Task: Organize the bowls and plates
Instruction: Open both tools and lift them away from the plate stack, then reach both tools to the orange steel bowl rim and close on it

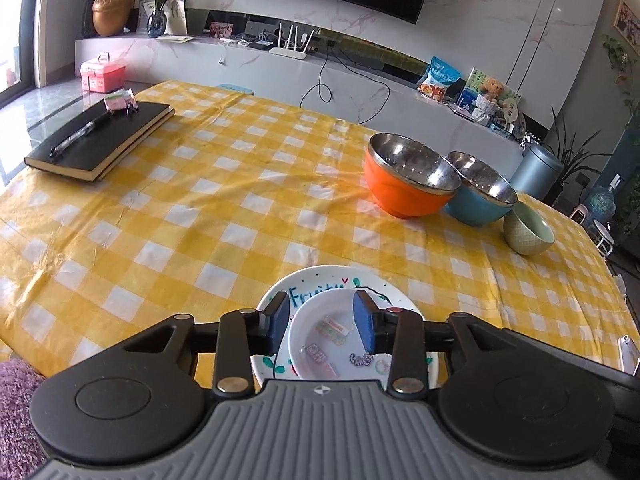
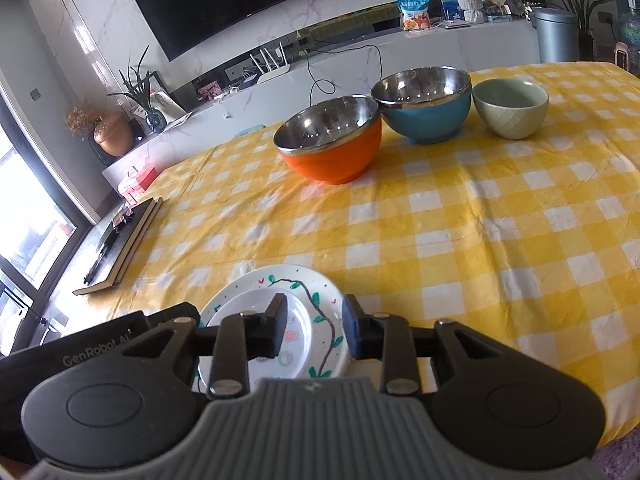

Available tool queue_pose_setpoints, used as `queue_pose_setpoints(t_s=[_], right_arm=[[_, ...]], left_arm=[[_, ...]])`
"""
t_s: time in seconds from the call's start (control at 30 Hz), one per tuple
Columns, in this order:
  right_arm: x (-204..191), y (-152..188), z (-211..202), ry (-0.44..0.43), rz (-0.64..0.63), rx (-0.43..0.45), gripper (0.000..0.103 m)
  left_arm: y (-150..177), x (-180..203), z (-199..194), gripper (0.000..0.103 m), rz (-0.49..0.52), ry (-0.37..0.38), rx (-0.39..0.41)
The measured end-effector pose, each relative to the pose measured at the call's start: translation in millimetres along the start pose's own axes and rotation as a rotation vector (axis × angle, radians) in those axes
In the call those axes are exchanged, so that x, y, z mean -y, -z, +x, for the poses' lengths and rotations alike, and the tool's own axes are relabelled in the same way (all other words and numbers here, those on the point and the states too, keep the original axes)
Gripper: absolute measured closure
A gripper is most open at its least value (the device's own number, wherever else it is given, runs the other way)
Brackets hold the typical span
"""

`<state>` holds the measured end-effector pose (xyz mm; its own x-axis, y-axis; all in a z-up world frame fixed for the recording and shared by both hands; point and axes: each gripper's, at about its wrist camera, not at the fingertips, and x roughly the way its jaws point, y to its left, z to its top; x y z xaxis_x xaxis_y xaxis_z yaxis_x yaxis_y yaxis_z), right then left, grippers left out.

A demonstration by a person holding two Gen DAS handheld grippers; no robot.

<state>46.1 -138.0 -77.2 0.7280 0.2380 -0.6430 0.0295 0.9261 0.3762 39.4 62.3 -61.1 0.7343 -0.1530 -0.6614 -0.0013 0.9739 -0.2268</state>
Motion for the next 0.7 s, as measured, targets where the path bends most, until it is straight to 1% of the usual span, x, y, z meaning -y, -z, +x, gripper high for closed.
queue_pose_setpoints(t_s=[0.07,0.17,0.3,0.4,0.7], right_arm=[[4.4,-3.2,-3.3,0.009,0.005,0.017,0.072],[12.4,-8.3,-6.1,0.031,0.016,0.039,0.072],[26.9,-15.6,-5.7,0.054,0.054,0.056,0.071],[36.3,-20.6,-3.3,0.069,0.079,0.065,0.071],[53.4,-39.5,14.5,0.087,0.135,0.059,0.070]], left_arm=[[-2.8,6.2,-2.0,0.059,0.030,-0.008,0.016],[-8.7,11.8,-1.1,0.059,0.035,0.009,0.018],[-17.8,18.6,4.9,0.059,0.025,0.036,0.008],[-24.7,25.2,13.0,0.058,0.021,0.043,-0.003],[-43.2,41.1,41.5,0.057,-0.006,0.078,-0.039]])
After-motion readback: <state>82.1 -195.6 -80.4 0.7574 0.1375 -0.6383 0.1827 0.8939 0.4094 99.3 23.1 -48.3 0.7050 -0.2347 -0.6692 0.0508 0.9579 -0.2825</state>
